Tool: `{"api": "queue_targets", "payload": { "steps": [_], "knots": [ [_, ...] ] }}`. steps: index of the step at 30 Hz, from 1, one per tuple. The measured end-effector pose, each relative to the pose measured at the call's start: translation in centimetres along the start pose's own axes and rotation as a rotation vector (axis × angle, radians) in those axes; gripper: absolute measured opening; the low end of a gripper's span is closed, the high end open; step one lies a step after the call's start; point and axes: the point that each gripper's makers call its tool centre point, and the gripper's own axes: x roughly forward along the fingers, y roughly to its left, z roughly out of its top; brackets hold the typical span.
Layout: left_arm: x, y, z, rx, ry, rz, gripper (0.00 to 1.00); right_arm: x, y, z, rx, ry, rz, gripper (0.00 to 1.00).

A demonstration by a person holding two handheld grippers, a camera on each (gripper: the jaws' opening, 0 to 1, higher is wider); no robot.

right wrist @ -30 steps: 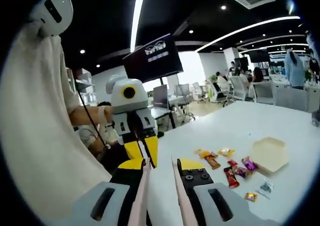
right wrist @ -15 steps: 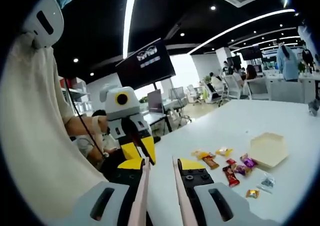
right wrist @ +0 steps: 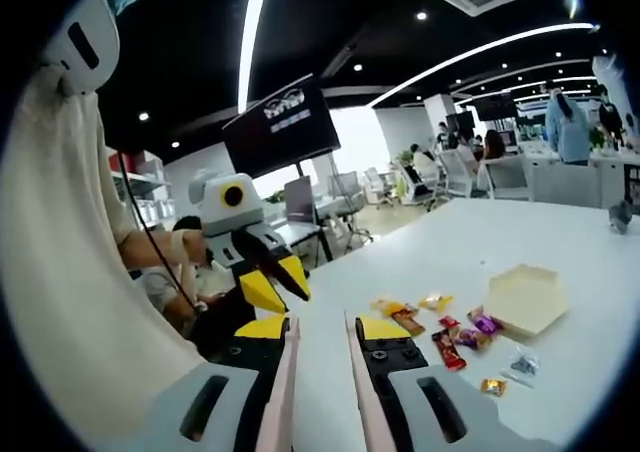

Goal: Place the target food into the container with the food tongs after gripping and lifting it, then release it inside without dropping or visibly crushing the food.

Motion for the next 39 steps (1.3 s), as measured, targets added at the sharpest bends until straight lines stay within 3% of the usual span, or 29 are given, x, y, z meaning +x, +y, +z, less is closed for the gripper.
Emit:
{"api": "queue_targets", "payload": {
  "steps": [16,24,30,39],
  "knots": [
    [-1.0,0.8,-1.4,-0.019,0.006,0.072,0.2,0.2,-1.8,-1.1,-0.033,0.048,-0.064,0.25],
    [-2.9,1.5,-2.7,0.0,0.003,0.098,0.29,0.4,-3.0,-0.9,-0.046,0.041,-0.2,0.25],
    [-4.7,2.7,-3.5,0.001,0.001,0.118,0.44,0.5,-3.2,-0.5,-0.054,0.028,-0.285,0.25],
    [-6.5,3.1,-3.4,0.035,-0.027,0.116,0.47,1.5,-1.7,-1.0,-0.067,0.04,-0.377,0.26]
  ]
}}
